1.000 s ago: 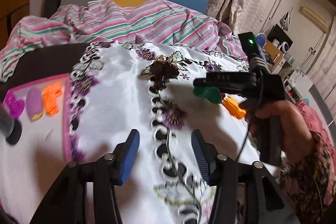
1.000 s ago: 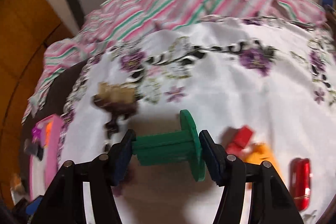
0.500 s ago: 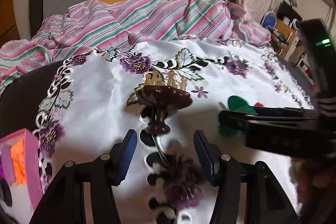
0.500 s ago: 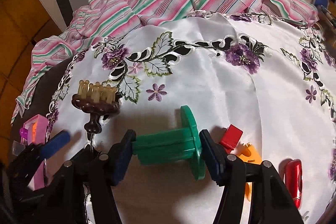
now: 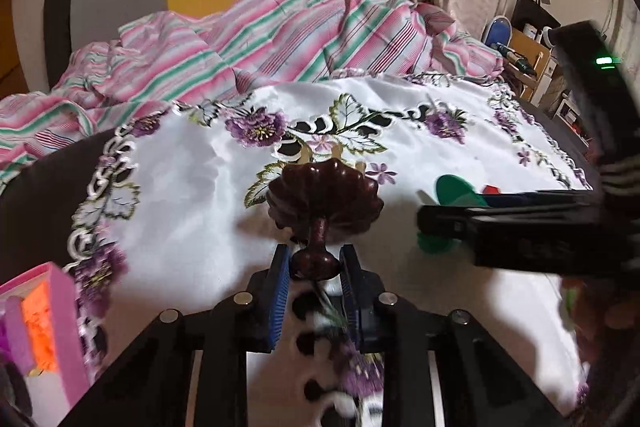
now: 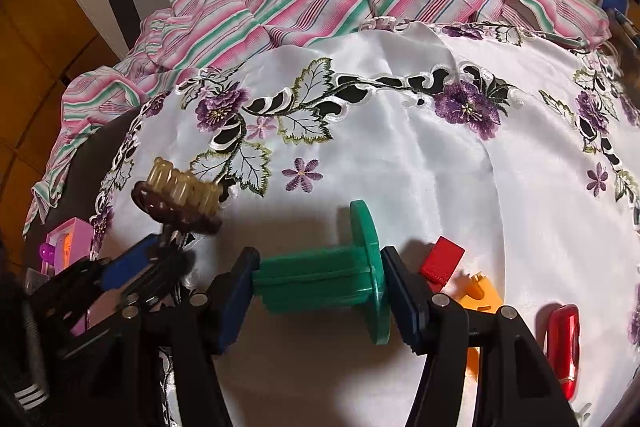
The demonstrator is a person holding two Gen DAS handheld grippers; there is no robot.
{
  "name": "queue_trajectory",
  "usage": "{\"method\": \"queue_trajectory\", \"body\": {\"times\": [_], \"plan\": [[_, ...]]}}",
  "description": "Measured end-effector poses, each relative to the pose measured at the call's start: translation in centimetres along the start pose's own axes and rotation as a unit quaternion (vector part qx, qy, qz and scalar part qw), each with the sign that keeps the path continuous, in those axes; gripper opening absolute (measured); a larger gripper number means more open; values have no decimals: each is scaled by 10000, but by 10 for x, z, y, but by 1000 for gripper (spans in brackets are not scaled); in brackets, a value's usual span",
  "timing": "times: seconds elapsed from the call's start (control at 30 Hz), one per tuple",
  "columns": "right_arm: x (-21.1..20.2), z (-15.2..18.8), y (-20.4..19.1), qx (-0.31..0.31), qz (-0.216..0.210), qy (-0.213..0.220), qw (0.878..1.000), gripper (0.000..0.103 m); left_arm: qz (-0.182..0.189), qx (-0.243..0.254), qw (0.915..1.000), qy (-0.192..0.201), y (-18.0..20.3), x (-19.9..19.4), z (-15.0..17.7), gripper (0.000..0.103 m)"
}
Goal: Organize rigid objects
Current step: 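Grasp the brown comb-topped knob with the left gripper while the right holds the spool, then carry the brown knob and green spool toward the pink tray with both grippers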
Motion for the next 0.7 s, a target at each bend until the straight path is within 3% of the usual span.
{"method": "queue_trajectory", "body": {"times": [0.37,0.7], "plan": [[-1,3,0,-11,26,24,10000,62,96,-266,9992,274,-3,-52,13,24],[-1,3,0,-20,15,29,10000,62,-87,38,9996,260,11,-38,-3,25]]}}
Point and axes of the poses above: each gripper's, at about its wrist camera, not at the fingertips, and x roughly the way its jaws point, y to its right, z to its underside, the point moved 4 cm from there along x, roughly the way its jaws point, and after that the axes turned 1 degree about -x, right-handed, at the moved point
